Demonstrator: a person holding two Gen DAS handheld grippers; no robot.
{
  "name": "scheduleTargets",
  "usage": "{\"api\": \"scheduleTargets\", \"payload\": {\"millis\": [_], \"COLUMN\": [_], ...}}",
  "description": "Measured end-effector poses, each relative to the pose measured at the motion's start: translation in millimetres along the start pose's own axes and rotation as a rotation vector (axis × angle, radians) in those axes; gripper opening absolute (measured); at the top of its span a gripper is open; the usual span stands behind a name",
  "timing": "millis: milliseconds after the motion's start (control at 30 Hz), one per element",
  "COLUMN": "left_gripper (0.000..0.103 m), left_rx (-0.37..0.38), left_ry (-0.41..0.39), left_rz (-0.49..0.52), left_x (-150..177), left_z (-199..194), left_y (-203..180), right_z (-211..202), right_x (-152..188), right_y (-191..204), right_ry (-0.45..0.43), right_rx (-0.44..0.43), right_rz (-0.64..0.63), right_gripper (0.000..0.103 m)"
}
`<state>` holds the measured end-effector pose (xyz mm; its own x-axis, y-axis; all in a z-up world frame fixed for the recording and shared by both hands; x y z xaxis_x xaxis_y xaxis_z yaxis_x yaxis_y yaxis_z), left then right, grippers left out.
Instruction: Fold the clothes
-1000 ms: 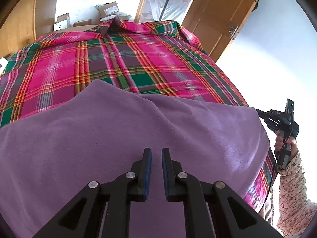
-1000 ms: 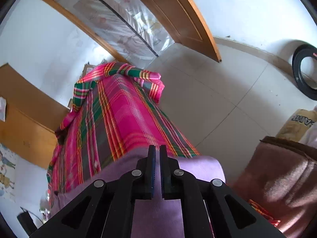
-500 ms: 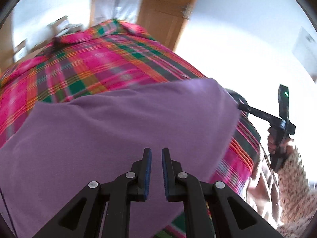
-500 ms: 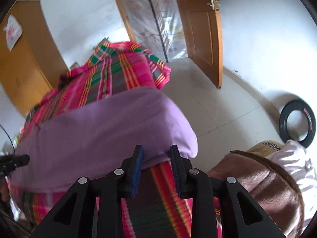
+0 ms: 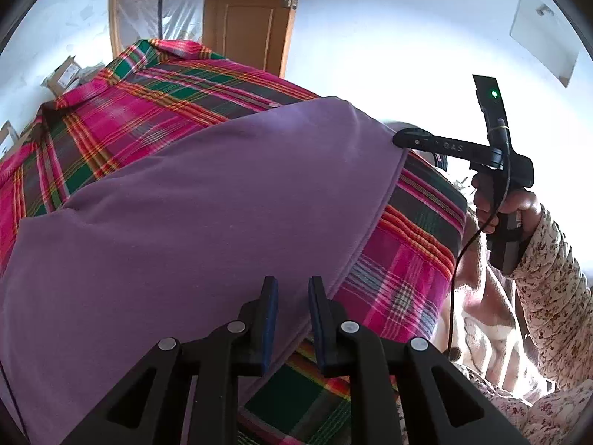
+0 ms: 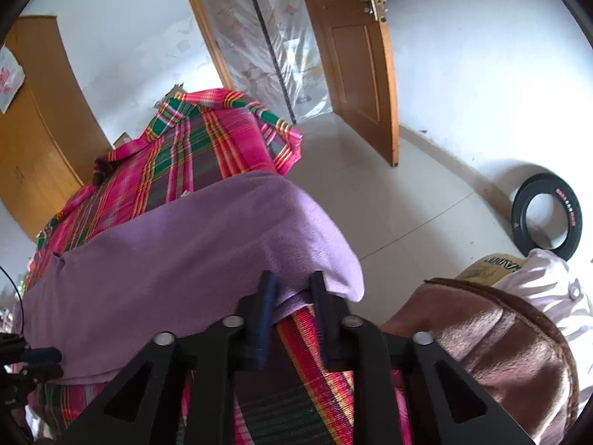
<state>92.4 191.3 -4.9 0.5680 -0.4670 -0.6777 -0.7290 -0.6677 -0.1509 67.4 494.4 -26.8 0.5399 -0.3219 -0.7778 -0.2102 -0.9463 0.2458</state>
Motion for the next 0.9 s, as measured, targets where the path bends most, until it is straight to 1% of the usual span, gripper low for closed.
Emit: {"api": "scheduleTargets", "payload": {"millis": [67, 100, 133, 200, 300, 500, 567, 633, 733, 900], "left_gripper": [0.018, 0.021, 0.023, 0.024, 0.024, 0.024, 0.020, 0.005, 0.003, 0.002], "left_rx": [0.025, 0.040, 0.034, 0.017, -0.013, -0.040, -0.043, -0.023, -0.027, 0.006], "left_ry": [-0.008, -0.008, 0.004, 0.031, 0.039, 0.030, 0.023, 0.012, -0.001, -0.048], "left_rz": [0.024, 0.035, 0.042, 0.056, 0.091, 0.068, 0.074, 0.081, 0.108, 0.078], "left_x": [-1, -1, -1, 1, 1, -5, -5, -5, -5, -11], "left_z": [-1, 1, 4, 11, 16, 22, 21, 19, 16, 2], "left_y": [-7, -10, -12, -15, -19, -15, -16, -19, -22, -20], "right_z": [-1, -2, -2, -4, -4, -7, -8, -9, -14, -26], "right_x": [-1, -2, -2, -2, -2, -2, -2, -3, -4, -10], "right_y": [0, 0, 1, 3, 4, 2, 2, 2, 1, 0], "right_ry": [-0.006, -0.009, -0.013, -0.025, -0.030, -0.043, -0.047, -0.056, -0.073, -0.114], "right_rx": [0.004, 0.007, 0.010, 0.020, 0.028, 0.019, 0.016, 0.010, 0.009, 0.006], "right_rz": [0.000, 0.001, -0.002, -0.013, -0.021, -0.011, -0.005, 0.002, 0.006, 0.017], "right_gripper": [0.009, 0.008, 0.007, 0.005, 0.005, 0.005, 0.005, 0.005, 0.004, 0.004]}}
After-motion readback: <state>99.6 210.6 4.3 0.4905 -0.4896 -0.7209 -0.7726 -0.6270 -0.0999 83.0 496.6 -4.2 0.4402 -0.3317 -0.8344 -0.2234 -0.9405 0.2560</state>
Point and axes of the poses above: each gripper's, at about its wrist camera, not at the fingertips, and z roughly the way its jaws point, y to its left, x to its underside, the point moved 4 cm from there along z, roughly the way its jaws point, and after that the axes turned 9 degrees about -y, right-handed, at the moved point
